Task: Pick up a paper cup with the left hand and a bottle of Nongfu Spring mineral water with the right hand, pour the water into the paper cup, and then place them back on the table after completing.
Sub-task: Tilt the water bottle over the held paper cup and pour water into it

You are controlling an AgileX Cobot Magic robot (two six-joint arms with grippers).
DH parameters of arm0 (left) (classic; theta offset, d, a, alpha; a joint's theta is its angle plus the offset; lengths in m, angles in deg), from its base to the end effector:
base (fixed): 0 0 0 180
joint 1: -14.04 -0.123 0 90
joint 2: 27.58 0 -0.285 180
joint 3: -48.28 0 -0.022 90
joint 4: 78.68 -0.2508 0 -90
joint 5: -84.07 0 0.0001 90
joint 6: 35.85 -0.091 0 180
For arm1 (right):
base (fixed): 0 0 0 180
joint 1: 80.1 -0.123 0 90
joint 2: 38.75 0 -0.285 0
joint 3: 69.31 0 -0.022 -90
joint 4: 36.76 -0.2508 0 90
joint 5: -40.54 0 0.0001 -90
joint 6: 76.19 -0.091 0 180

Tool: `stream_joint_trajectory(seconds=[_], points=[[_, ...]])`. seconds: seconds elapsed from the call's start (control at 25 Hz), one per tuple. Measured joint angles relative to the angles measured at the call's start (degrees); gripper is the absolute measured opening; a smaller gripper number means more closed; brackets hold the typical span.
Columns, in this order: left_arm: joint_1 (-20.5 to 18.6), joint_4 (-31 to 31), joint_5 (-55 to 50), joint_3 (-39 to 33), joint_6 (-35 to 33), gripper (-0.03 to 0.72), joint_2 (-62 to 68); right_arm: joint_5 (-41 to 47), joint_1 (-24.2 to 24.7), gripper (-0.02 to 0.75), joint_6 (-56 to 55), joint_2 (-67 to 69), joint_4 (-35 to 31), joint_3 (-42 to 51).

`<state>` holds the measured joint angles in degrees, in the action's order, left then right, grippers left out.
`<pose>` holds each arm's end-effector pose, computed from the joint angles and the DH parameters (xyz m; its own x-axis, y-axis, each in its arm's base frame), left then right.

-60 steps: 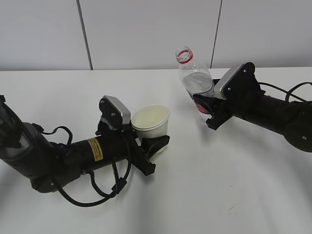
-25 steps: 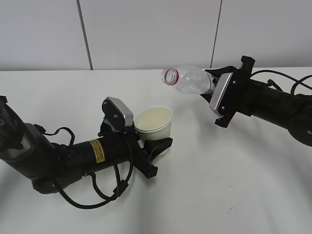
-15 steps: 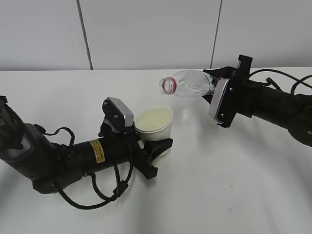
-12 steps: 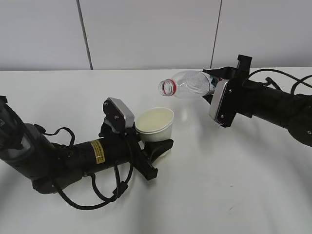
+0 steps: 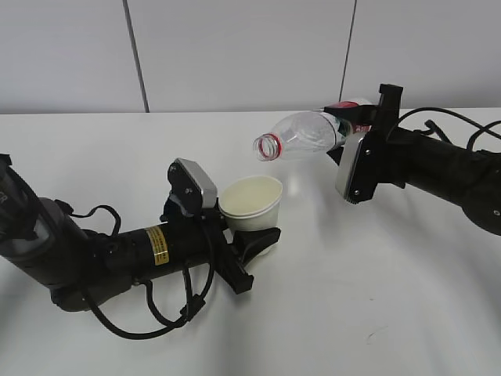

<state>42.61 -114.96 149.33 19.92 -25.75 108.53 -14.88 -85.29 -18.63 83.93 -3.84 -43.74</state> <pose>0.2999 -0.2190 0.0659 -0.1096 0.1763 -0.9782 0.8806 0.4736 -0.0133 0.3800 0.0754 0.1503 0.4825 -0.8337 -0.2687 -0.2404 0.1689 -0.9559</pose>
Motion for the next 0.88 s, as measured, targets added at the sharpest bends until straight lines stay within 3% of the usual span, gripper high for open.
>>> stream_joint_trajectory(seconds=[0.88], points=[[0.0,-1.0,0.0,0.0,0.0,0.349,0.0,-2.3,0.0,0.398,11.0,0.0,-1.9,0.0]])
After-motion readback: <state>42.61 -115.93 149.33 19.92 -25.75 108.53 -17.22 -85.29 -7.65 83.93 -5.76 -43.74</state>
